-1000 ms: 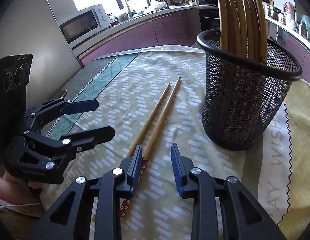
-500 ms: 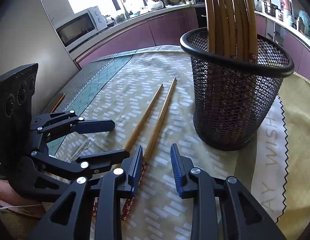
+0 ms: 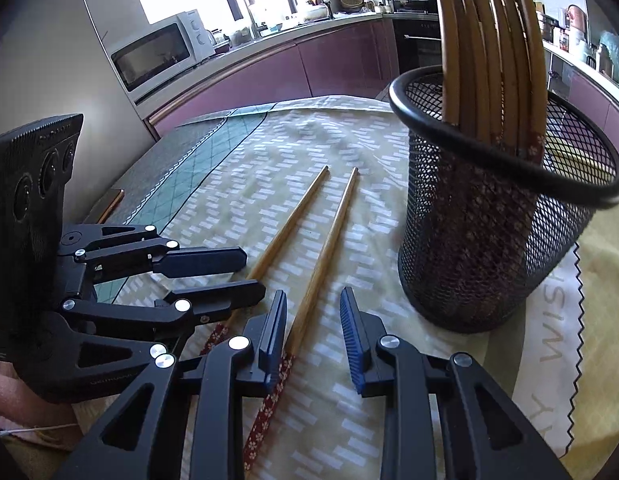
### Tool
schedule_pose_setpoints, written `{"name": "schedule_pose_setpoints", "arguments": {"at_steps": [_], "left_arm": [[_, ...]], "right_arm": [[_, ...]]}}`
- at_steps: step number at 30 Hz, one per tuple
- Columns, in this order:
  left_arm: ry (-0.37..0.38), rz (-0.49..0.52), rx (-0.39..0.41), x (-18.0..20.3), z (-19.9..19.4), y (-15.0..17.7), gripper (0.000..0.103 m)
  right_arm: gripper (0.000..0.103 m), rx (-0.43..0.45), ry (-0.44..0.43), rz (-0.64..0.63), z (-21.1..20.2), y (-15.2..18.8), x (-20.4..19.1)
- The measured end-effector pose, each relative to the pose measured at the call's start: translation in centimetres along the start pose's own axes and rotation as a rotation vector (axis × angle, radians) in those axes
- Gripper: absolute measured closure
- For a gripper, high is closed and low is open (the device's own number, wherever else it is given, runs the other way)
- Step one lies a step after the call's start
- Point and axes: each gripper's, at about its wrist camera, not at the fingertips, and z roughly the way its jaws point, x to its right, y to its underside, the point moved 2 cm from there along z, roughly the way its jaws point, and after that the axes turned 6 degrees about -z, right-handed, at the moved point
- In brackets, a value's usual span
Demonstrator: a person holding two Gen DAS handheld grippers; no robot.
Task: Organize utensils
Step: 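Close the left gripper on one chopstick while the right gripper grasps the other, then lift both held chopsticks upright while raising them toward the mesh cup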
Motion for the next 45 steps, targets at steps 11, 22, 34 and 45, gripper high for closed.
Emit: {"name": "schedule_pose_setpoints", "arguments": {"at_steps": [11,22,34,45], "left_arm": [[-0.002,-0.019,-0.004,-0.7,0.7,-0.9,0.085],[0.002,-0.086,0.001,-1.4,0.5,-0.8,0.095],[-0.014,-0.065,-0.015,-1.0,0.4,-0.4,0.091],[-0.042,-0.024,-0.015,-0.5,1.4,-1.7,0.091]], "right_arm": [[0.089,0.011,0.007,0.025,0.5,-0.5,0.5],[0.097,0.040,-0.064,0.113,-0.2,0.0,1.5],[0.095,-0.001,-0.039,0.047,0.4,-0.2,0.3],[0.097,0.002,-0.020,0.029,1.0,-0.7,0.2]]}}
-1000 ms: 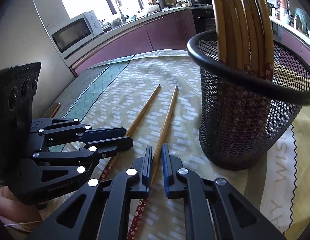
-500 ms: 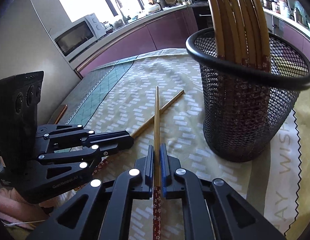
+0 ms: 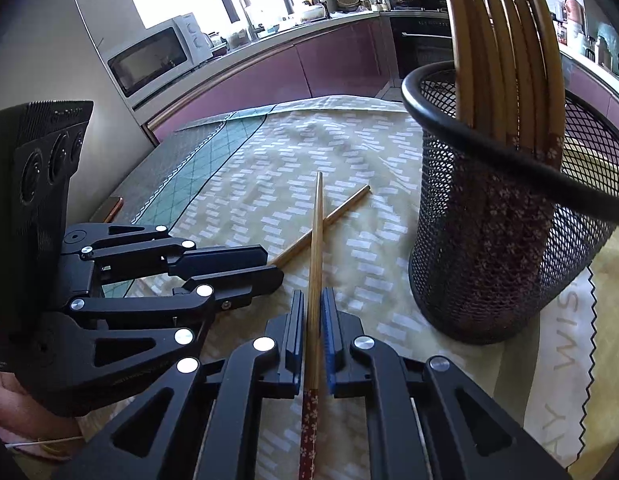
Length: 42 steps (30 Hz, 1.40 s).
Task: Organize utensils
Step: 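Lift both held chopsticks upright while raising them toward the mesh cup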
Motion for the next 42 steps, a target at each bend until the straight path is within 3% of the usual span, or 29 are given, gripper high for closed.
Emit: {"name": "schedule_pose_setpoints", "arguments": {"at_steps": [13,42], "left_arm": [[0.021,-0.031,0.020,-0.3,-0.5,0.1,0.095],[0.100,-0.095,0.114,-1.1,-5.7,-0.4,0.095]], "right_arm": [[0.097,0.040,-0.013,0.004,-1.3,-0.3,0.0],[0.097,0.152,-0.036,-0.025,-6.5,-0.3,-0.3]]}}
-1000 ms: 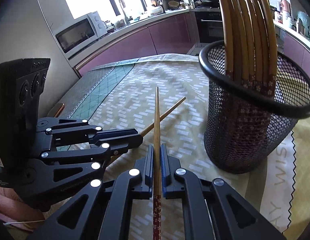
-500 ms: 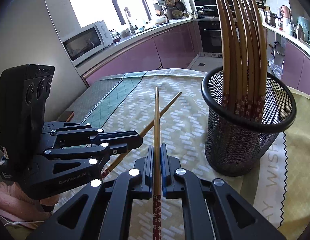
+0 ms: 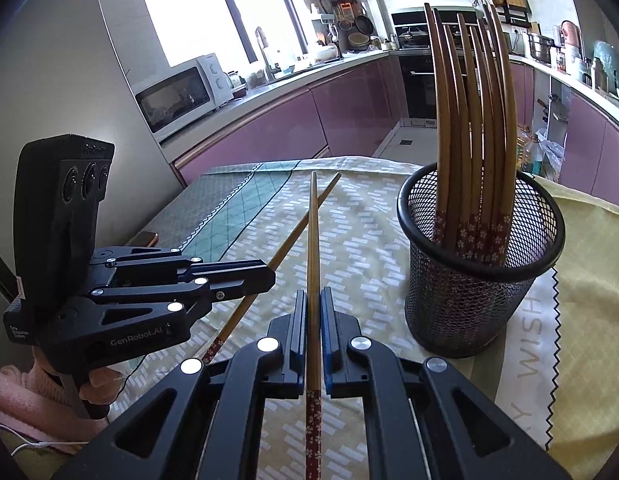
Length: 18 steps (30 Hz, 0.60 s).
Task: Organize utensils
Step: 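Lift both held chopsticks upright while raising them toward the mesh cup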
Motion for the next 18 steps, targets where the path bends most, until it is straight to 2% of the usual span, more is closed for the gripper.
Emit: {"name": "schedule_pose_setpoints", "arguments": {"at_steps": [18], "left_arm": [[0.053,-0.012,0.016,0.1,-1.6,-0.3,0.095]], "right_arm": [[0.097,0.025,-0.009,-0.027,-1.3,0.3,-0.2]]}}
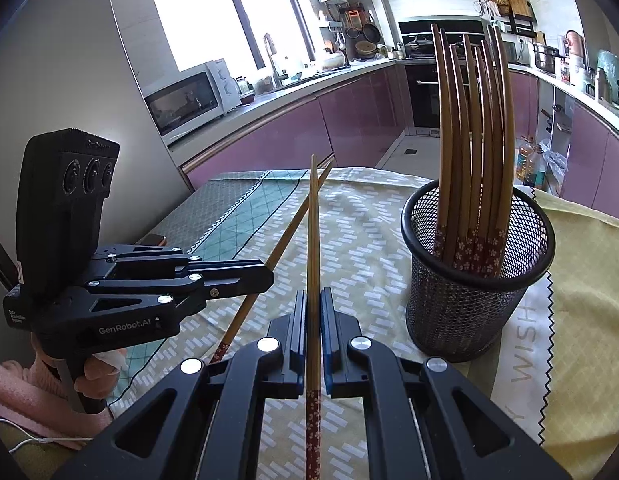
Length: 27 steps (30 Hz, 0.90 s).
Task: Organize utensils
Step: 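Lift both held chopsticks upright while raising them toward the mesh cup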
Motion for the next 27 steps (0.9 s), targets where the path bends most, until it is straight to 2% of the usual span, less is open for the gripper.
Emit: {"name": "schedule_pose_setpoints", "arguments": {"at_steps": [11,27], "left_arm": [[0.019,0.003,0.004,0.5,-0.5,0.0,0.095],[0.046,0.016,0.034,1.3,-1.4,-0.8,0.095]], "right_arm": [[0.097,0.008,-0.002,-0.006,-0.3,-0.1,-0.2],[0.097,0.072,0.025,0.002,-2.5,-0.8,0.5]]}}
